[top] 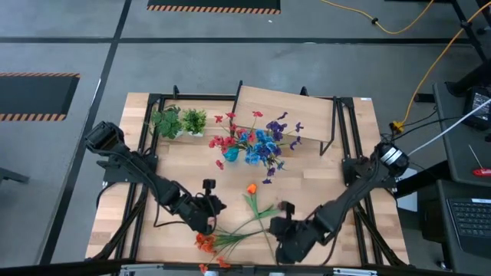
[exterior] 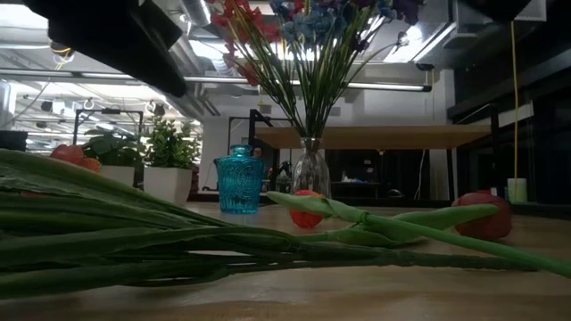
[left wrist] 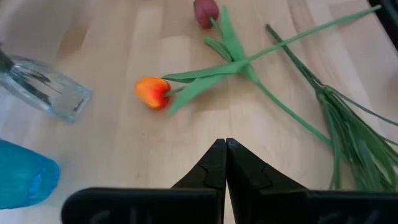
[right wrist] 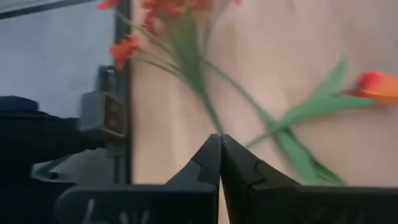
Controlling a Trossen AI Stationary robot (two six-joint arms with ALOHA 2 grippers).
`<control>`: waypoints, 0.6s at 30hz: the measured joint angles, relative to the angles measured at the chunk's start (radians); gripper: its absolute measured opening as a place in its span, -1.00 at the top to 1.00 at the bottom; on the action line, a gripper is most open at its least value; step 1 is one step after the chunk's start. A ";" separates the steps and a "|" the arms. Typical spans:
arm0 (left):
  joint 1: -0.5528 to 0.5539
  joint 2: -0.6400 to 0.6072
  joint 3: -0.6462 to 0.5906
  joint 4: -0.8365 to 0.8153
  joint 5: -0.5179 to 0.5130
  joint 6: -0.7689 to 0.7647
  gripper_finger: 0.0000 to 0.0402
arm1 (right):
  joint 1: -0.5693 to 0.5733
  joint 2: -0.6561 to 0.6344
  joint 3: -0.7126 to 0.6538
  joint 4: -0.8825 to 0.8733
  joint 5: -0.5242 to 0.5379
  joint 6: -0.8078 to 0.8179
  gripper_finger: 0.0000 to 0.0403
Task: Pick and place flowers into a vace then onto a shelf
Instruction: Put the orange tulip into the blue vase
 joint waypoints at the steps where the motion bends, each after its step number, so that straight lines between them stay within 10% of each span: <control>1: -0.003 0.000 0.000 -0.001 -0.002 0.000 0.99 | 0.009 0.013 0.015 0.000 0.000 0.001 0.95; 18: -0.013 0.000 0.000 0.009 -0.004 -0.001 0.98 | 0.029 0.143 0.084 -0.076 0.016 0.107 0.88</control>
